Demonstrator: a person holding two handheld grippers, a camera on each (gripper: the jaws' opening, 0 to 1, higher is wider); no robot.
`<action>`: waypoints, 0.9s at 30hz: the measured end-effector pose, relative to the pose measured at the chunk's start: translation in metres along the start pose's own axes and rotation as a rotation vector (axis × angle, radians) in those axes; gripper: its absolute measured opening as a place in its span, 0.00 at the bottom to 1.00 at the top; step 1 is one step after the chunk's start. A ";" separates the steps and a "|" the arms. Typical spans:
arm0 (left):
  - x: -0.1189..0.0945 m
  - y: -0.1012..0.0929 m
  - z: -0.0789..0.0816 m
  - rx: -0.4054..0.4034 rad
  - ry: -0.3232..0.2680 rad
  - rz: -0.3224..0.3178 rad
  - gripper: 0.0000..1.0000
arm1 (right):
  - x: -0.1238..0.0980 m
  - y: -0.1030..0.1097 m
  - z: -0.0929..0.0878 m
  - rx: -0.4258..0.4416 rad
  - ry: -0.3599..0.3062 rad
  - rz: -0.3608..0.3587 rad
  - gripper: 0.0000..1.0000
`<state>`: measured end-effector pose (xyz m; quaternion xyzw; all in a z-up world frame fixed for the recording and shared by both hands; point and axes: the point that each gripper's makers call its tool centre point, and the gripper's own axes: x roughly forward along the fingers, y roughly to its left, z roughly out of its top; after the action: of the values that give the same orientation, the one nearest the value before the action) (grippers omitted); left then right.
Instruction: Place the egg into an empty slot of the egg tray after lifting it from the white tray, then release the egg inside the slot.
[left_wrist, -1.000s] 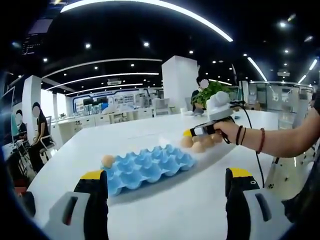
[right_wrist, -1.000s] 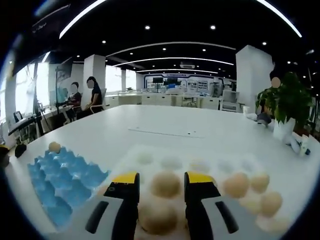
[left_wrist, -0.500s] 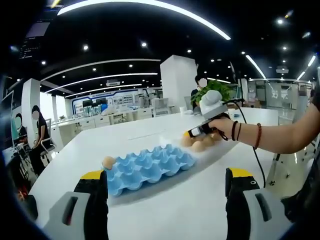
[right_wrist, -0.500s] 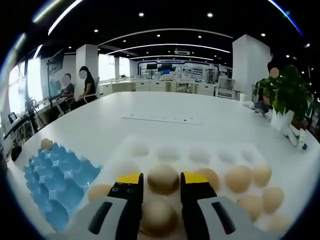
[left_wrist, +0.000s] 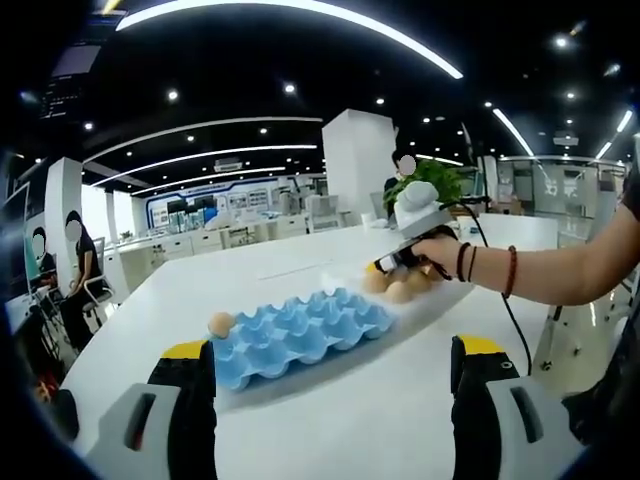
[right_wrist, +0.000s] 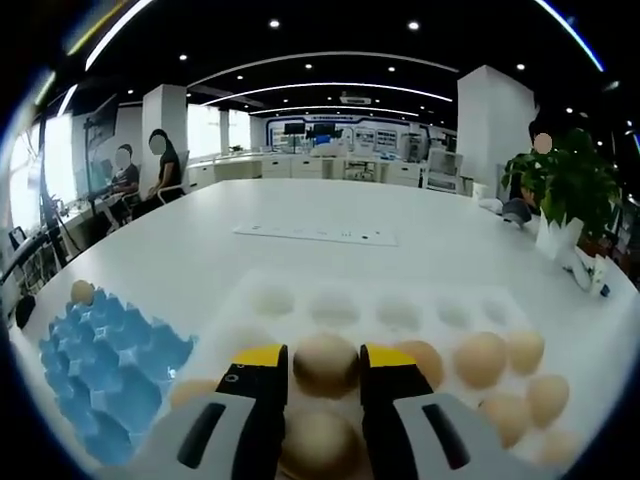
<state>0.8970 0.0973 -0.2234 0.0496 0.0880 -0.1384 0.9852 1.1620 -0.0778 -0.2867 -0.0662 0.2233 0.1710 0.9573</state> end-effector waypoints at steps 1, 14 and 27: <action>0.000 0.000 0.000 -0.003 -0.002 -0.002 1.00 | 0.000 0.001 0.000 -0.006 0.000 0.000 0.28; -0.003 0.002 0.001 -0.004 -0.006 0.001 0.99 | 0.002 -0.001 0.003 0.052 -0.013 -0.010 0.26; 0.001 0.004 0.002 -0.007 -0.007 0.004 0.99 | -0.010 -0.001 0.027 0.077 -0.139 0.000 0.26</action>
<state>0.8996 0.1010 -0.2210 0.0458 0.0851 -0.1363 0.9859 1.1649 -0.0760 -0.2584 -0.0171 0.1630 0.1666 0.9723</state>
